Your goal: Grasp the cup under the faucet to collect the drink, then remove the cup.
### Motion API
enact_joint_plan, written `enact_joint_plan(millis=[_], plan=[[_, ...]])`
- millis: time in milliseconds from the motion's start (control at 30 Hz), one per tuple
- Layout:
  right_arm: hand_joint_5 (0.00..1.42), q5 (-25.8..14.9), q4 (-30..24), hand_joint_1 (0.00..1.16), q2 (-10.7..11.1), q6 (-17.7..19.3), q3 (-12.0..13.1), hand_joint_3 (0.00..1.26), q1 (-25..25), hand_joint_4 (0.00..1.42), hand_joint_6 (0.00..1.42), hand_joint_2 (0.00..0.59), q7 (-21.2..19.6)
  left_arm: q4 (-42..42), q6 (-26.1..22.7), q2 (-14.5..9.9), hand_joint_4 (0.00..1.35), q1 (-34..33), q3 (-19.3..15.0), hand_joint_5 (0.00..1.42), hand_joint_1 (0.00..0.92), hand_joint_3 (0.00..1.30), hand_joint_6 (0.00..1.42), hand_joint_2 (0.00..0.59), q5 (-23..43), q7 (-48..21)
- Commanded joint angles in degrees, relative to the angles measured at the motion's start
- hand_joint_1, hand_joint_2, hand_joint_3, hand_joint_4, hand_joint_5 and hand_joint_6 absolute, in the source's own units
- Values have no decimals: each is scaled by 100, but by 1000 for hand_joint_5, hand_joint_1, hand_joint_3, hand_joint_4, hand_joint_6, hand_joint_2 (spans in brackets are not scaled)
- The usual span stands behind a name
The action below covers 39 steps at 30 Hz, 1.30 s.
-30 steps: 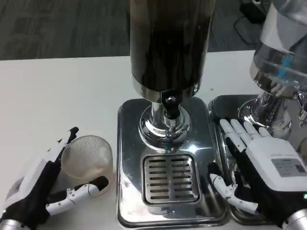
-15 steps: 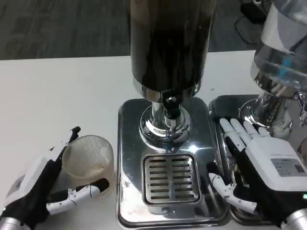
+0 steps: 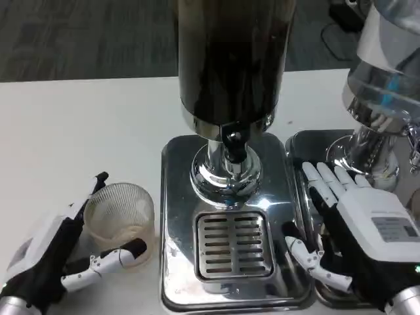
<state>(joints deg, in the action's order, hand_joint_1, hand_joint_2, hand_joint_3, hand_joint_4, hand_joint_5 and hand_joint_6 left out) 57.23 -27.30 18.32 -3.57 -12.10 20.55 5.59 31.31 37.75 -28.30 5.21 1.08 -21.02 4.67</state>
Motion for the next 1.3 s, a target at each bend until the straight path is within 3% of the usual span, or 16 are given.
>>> enact_joint_plan(millis=[33, 200, 433, 767, 1167, 1300], plan=[[0, 13, -51, 261, -26, -35, -15, 15, 32, 0, 0, 422, -40, -29, 111, -59, 0, -38, 32, 123, 317, 0, 10, 72, -153, 170], [0, -15, -45, 259, -27, -34, -5, 15, 38, 0, 0, 423, -38, 9, 141, -53, 0, -71, 40, 124, 352, 0, 13, 86, -170, 175], [0, -55, -97, 256, -13, -22, 3, 22, 122, 0, 0, 426, -20, 12, 265, 9, 13, -36, -10, 228, 382, 6, 131, 97, -223, 385], [0, -32, -82, 254, -75, -66, -6, 25, 82, 0, 23, 429, -31, 71, 387, -8, 271, -101, 27, 478, 432, 221, 330, 129, -332, 679], [0, -4, -67, 253, -127, -110, -31, 25, 62, 0, 43, 430, -33, 113, 489, -19, 371, -126, 24, 575, 455, 318, 434, 140, -560, 1095], [0, 3, -84, 253, -130, -107, -15, 25, 89, 0, 44, 430, -42, 123, 525, -7, 487, -136, 35, 717, 466, 404, 686, 143, -587, 1215]])
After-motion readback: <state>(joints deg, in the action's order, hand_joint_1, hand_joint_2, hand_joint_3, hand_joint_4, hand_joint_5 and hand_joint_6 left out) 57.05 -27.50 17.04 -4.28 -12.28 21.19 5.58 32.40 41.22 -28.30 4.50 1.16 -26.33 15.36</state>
